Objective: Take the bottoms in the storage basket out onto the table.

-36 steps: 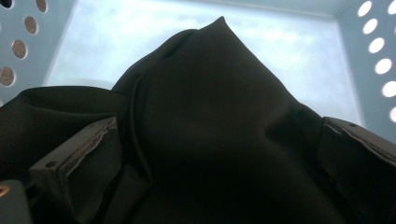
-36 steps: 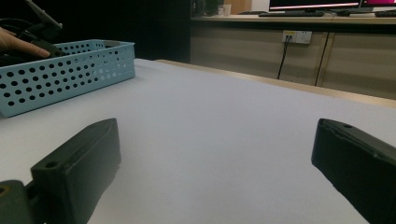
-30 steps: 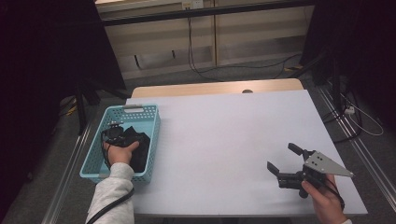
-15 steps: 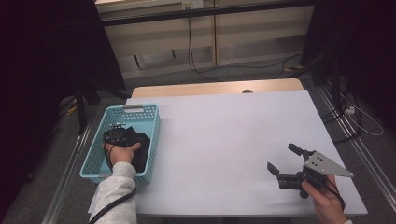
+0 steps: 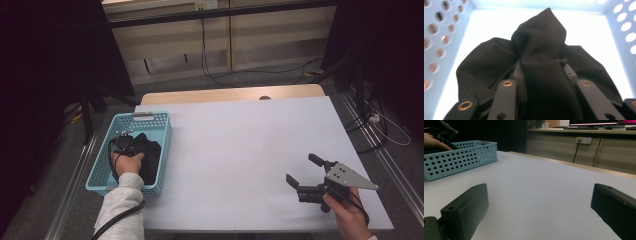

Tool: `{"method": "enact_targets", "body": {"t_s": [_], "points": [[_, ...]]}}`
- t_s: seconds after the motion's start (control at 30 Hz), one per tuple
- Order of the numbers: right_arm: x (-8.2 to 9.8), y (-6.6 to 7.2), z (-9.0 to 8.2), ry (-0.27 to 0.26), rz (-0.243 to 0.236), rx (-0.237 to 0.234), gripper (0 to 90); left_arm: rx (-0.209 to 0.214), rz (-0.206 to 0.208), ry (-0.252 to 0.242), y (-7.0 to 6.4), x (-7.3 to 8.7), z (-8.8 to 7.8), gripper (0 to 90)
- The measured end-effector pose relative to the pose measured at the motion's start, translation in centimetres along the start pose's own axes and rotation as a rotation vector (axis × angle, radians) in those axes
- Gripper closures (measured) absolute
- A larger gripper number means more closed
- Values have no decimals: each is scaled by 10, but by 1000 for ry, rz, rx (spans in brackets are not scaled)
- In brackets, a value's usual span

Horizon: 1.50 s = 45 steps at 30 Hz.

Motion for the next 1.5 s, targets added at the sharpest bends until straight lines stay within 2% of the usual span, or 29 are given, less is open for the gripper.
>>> {"method": "enact_targets", "body": {"t_s": [0.07,0.13,0.17,0.2,0.27,0.3,0.33,0.4,0.43,0.53,0.63,0.77,0.83,0.9,1.0,1.07,1.17,1.23,1.27,1.3,1.33,1.37,1.4,1.43,1.5], "points": [[0,0,0,1,2,2,2,35,-7,-22,-3,-6,2,699],[0,-1,0,-1,3,3,2,57,14,0,-2,-8,1,718],[0,-1,0,-2,4,3,2,62,-6,-28,-3,-13,2,727],[0,0,0,-3,6,0,2,63,19,-23,-1,-14,2,735],[0,0,0,-1,6,0,2,75,-11,-67,-3,-21,4,720],[0,0,0,0,8,0,2,77,-11,-55,-2,-20,5,665],[0,0,0,-1,9,0,2,75,-17,-43,-3,-19,6,567],[1,-1,0,-1,8,1,2,38,-11,-34,1,-19,3,339],[0,-1,0,-1,10,0,2,38,-30,-39,0,-19,2,277],[0,-1,0,-3,9,0,2,-3,-15,-39,1,-19,-6,146],[-1,1,0,-5,5,-7,2,-19,-8,-46,-2,-19,-14,109],[-1,2,-1,-6,1,-13,2,-28,-4,-20,-7,-13,-18,82],[-1,1,-1,-7,3,-16,2,-33,5,-7,-10,-11,-19,68],[-2,1,-2,-9,4,-13,2,-36,9,32,-11,-5,-17,66],[-2,0,-2,-9,7,-11,2,-22,-42,123,-11,12,-7,86],[-2,0,-2,-10,8,-12,2,-56,-59,87,-9,14,-2,34],[-2,0,-1,-9,4,-14,2,-75,-76,100,-12,14,-1,35],[-1,0,-1,-7,2,-14,2,-69,-84,108,-13,14,-2,63],[-2,1,-2,-9,3,-15,2,-58,-89,106,-15,13,-2,146],[-2,1,-2,-9,3,-15,2,-55,-95,116,-16,13,-3,146],[-2,1,-2,-8,4,-16,2,-48,-92,119,-18,12,-4,258],[-2,1,-2,-8,4,-16,2,-27,-80,119,-21,10,-5,258],[-2,0,-1,-9,1,-15,2,-7,-96,123,-23,9,-7,478],[-2,0,-1,-9,1,-15,2,12,-117,124,-23,9,-7,478],[-2,0,-1,-7,-1,-15,2,30,-127,129,-24,9,-8,579]]}}
Point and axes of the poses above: each handheld gripper's, and its own axes: z roughly forward along the jaws, x roughly out of its underside, y roughly to its left, the point moved 8 cm from there along z, roughly forward along the jaws
